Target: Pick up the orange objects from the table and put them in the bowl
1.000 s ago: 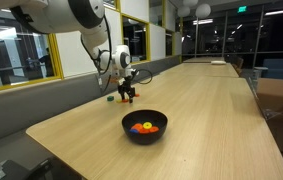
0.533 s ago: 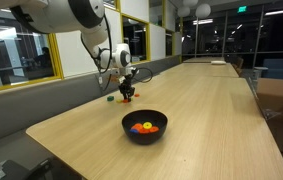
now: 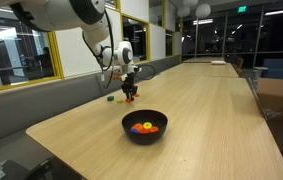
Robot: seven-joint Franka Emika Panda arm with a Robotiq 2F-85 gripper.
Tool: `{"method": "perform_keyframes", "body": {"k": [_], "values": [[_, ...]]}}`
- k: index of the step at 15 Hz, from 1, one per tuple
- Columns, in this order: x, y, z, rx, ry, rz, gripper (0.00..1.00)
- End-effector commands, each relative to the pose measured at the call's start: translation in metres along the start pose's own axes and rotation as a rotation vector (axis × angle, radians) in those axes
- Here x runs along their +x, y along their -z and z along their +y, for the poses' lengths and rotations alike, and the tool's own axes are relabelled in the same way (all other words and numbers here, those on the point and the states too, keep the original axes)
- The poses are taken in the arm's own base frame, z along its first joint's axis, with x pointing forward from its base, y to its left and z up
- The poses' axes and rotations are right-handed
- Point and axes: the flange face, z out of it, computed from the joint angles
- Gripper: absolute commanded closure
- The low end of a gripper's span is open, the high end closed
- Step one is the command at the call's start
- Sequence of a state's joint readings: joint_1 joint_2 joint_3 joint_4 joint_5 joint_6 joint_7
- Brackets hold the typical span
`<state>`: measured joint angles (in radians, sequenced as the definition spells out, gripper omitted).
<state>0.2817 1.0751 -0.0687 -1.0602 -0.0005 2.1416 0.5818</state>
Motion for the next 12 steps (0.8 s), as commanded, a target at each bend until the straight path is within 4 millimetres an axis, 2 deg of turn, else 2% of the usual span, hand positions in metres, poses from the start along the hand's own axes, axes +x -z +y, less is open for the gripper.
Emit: {"method": "perform_keyframes", "body": {"k": [1,4,7,12], "values": [[0.007,0.038,0.033,-0.036,-0.074,0.008,0.74],[0.013,0.059,0.072,-0.060,-0.154,0.016,0.74],[0.007,0.074,0.119,-0.091,-0.238,-0.007,0.74],[-0.022,0.083,0.194,-0.131,-0.361,-0.098,0.75]]}}
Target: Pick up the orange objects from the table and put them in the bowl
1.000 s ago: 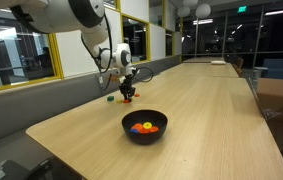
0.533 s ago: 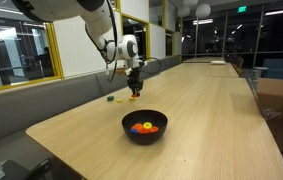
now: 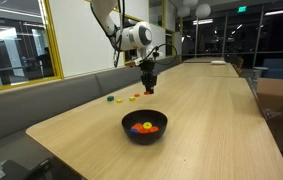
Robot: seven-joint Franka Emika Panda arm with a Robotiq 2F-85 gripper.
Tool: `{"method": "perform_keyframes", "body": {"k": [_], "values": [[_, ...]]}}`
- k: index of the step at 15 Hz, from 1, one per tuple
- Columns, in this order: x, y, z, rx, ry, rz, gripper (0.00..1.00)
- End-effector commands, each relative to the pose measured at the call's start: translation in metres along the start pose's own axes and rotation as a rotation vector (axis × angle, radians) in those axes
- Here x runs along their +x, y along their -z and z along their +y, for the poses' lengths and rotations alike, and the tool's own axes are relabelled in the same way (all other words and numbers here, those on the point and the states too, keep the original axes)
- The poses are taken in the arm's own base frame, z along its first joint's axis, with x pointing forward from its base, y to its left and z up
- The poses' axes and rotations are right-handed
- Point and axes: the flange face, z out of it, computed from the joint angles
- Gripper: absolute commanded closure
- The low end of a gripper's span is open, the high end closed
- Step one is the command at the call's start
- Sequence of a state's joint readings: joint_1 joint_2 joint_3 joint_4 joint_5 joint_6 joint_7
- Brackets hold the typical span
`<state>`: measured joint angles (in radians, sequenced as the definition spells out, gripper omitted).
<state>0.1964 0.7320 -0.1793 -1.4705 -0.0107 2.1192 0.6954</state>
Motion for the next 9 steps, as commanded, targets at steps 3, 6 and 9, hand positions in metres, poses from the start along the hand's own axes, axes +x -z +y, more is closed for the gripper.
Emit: {"method": "perform_keyframes", "body": {"k": [3,6,9], "values": [[-0.035,0.001,0.088,-0.061,-0.112,-0.121,0.75],[-0.047,-0.008,0.119,-0.081,-0.142,-0.183,0.75],[-0.056,-0.017,0.140,-0.096,-0.160,-0.231,0.75]]}}
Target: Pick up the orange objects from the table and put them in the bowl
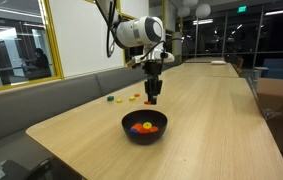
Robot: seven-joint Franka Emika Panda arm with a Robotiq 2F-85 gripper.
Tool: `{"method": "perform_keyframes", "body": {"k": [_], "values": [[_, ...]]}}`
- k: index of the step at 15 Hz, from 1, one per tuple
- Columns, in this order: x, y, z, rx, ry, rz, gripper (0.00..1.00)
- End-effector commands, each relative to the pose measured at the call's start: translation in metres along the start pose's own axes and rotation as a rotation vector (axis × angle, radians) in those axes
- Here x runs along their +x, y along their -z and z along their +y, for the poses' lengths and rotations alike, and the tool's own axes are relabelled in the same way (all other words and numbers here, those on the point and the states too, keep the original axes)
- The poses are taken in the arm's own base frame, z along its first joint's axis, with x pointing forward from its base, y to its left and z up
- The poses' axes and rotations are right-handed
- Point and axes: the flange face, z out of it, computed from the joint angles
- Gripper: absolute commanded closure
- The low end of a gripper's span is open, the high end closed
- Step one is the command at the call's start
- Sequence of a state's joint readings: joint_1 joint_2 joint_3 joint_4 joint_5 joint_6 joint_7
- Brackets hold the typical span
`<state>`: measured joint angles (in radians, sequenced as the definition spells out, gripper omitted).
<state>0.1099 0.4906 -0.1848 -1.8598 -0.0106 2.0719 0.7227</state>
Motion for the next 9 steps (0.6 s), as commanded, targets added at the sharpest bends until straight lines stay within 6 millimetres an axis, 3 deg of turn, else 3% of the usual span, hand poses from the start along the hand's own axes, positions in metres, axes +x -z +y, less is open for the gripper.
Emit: {"method": "perform_keyframes", "body": {"k": [1,5,6,7,9], "values": [[-0.016,-0.002,0.029,-0.004,-0.029,-0.050,0.75],[-0.018,-0.012,0.043,-0.011,-0.043,-0.078,0.73],[-0.018,-0.013,0.044,-0.003,-0.044,-0.079,0.36],[-0.018,-0.014,0.045,-0.001,-0.045,-0.080,0.35],[-0.016,-0.014,0.046,0.003,-0.046,-0.077,0.22]]}}
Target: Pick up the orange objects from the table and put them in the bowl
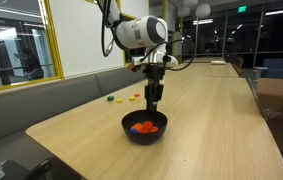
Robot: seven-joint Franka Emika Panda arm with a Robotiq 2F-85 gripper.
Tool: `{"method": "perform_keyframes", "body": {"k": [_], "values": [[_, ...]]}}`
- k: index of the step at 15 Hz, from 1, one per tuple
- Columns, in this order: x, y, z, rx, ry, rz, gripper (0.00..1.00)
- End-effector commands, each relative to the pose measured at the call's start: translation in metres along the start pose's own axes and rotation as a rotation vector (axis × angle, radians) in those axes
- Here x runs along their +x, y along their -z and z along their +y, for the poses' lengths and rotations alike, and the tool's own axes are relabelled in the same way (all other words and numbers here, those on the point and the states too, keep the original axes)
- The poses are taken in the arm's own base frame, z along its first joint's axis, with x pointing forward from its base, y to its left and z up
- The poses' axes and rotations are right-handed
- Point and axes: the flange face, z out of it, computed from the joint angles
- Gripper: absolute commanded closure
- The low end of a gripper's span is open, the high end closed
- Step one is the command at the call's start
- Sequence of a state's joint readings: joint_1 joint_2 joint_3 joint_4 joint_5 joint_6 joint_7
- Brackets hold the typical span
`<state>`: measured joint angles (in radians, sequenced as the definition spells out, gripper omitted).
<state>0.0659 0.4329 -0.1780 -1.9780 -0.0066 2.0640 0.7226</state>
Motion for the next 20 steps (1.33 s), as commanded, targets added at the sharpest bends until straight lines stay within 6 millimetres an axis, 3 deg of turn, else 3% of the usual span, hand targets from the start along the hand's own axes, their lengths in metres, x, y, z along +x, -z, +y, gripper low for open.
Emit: {"method": "perform_keyframes", "body": {"k": [1,3,7,12,20], "values": [[-0.004,0.011,0.007,0.041,0.002,0.020,0.13],[0.002,0.018,-0.001,0.062,0.011,0.068,0.01],[0.012,0.041,-0.034,0.163,0.074,0.210,0.00],[0.011,0.064,-0.106,0.285,0.233,0.316,0.00],[0.008,0.069,-0.210,0.296,0.450,0.404,0.00]]}}
